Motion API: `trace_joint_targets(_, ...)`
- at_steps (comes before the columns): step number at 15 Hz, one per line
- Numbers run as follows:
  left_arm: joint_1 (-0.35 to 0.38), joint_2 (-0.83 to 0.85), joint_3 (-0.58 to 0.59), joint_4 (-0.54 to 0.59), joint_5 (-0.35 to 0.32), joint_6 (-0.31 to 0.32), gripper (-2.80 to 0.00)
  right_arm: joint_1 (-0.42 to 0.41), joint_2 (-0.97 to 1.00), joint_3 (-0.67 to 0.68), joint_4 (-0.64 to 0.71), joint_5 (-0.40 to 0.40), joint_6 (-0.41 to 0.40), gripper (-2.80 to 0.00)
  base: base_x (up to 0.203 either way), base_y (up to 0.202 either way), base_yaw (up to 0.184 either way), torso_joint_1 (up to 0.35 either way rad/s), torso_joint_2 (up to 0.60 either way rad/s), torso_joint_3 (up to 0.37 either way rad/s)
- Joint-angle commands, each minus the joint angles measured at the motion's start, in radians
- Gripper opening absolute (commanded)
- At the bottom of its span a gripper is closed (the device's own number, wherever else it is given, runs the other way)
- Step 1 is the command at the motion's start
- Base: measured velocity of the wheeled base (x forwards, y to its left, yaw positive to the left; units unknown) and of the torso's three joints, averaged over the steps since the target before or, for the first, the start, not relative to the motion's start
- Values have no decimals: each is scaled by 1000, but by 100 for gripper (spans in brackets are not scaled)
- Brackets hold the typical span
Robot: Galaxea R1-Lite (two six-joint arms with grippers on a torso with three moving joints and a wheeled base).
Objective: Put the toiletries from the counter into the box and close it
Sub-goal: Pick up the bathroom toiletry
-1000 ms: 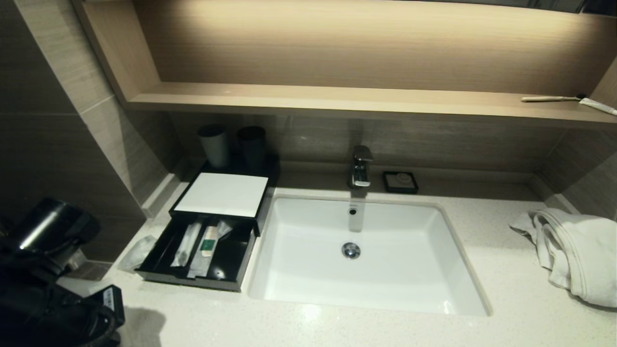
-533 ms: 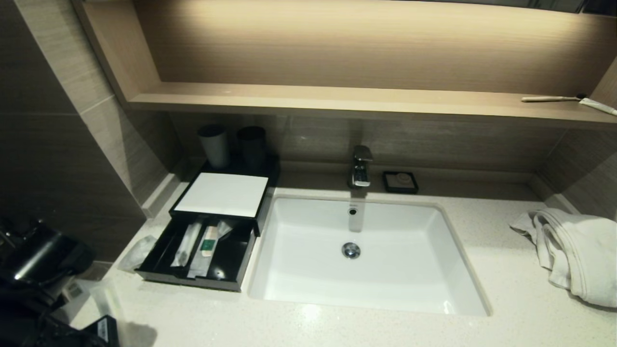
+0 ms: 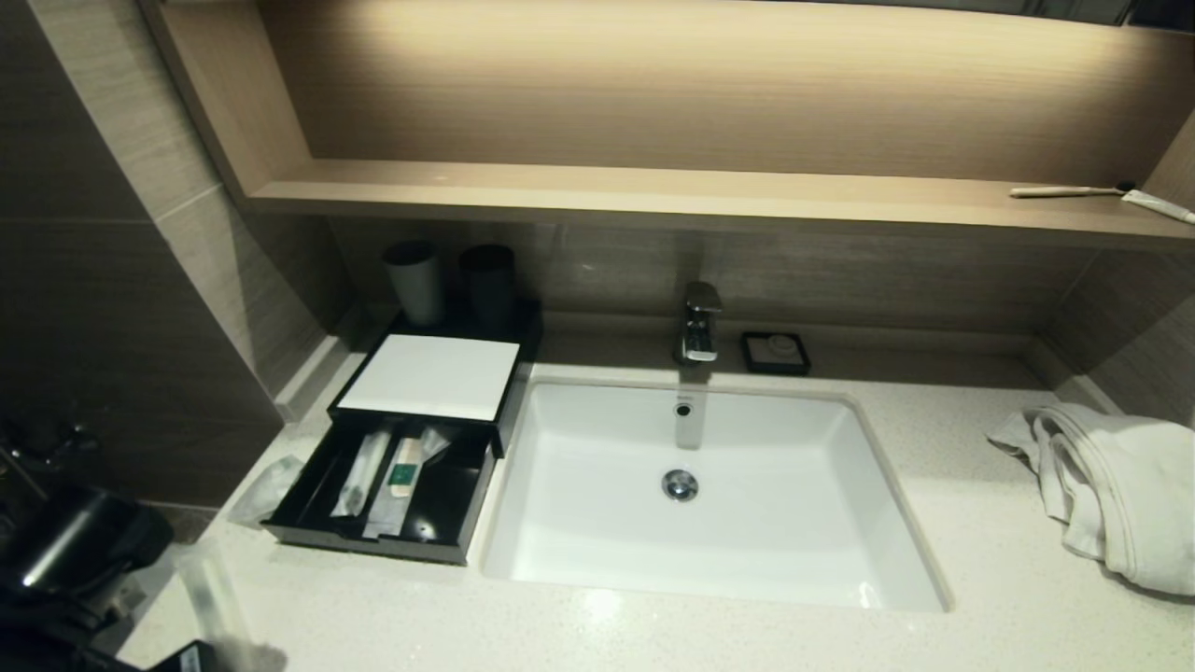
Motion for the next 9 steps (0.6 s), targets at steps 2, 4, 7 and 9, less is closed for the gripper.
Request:
trace_joint_targets(2,26,23,26,-30,0,-3,-280,0,0,0,0,-1,0,-280,0,0,0,0,0,0)
trace_joint_targets(4,33,42,47,-66,19,-3,-280,0,0,0,0,0,0,-280,0,0,0,0,0,0)
trace_joint_targets(7,46,55,64,-115,43,-10,0,-1,0,0,0,0,0,-280,0,0,0,0,0,0)
trace_joint_targets(9,61,66,64,-121,43,-10,0,0,0,0,0,0,0,-280,0,0,0,0,0,0)
